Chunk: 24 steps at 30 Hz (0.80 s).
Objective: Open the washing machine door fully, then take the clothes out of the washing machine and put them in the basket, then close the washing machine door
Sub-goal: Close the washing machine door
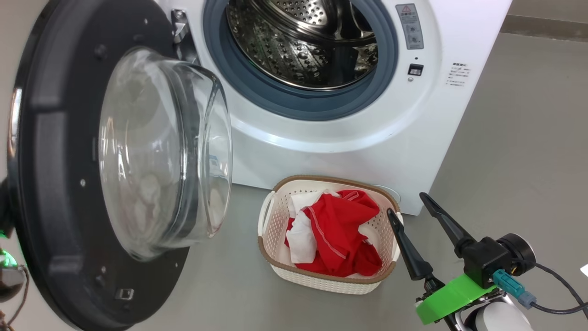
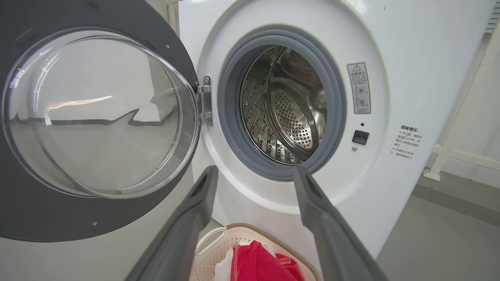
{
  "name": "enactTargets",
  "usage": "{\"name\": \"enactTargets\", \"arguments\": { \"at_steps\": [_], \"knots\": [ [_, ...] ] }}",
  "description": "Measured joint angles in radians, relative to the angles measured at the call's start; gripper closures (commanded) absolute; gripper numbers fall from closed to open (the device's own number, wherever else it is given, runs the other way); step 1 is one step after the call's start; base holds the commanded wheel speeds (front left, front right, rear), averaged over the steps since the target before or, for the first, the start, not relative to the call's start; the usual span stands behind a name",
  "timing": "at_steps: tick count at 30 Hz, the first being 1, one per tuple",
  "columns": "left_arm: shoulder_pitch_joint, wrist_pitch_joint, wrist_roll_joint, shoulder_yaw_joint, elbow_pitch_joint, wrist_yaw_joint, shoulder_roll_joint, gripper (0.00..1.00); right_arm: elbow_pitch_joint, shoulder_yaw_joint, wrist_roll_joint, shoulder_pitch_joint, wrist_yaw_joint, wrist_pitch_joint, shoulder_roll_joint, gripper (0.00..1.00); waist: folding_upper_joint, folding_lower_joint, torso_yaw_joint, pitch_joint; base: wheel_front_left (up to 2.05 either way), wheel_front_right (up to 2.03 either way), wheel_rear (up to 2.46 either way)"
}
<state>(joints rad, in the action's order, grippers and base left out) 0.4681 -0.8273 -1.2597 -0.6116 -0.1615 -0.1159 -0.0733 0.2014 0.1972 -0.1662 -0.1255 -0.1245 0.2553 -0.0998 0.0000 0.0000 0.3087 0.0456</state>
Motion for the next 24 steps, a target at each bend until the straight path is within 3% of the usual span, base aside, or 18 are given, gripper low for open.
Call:
{"name": "enactTargets", "arguments": {
  "at_steps": [9, 24],
  "knots": [
    [-0.065, -0.004, -0.027, 0.029, 0.101, -0.041, 0.033, 1.00, 0.000, 0.001, -0.001, 0.000, 0.000, 0.000, 0.006, 0.00, 0.0000, 0.0001, -0.031, -0.011, 0.00, 0.00, 0.00],
    [-0.148, 0.042, -0.118, 0.117, 0.197, -0.079, 0.041, 1.00, -0.004, 0.005, -0.003, 0.000, 0.000, 0.000, 0.008, 0.00, 0.0000, 0.0000, -0.103, -0.013, 0.00, 0.00, 0.00]
  ]
}}
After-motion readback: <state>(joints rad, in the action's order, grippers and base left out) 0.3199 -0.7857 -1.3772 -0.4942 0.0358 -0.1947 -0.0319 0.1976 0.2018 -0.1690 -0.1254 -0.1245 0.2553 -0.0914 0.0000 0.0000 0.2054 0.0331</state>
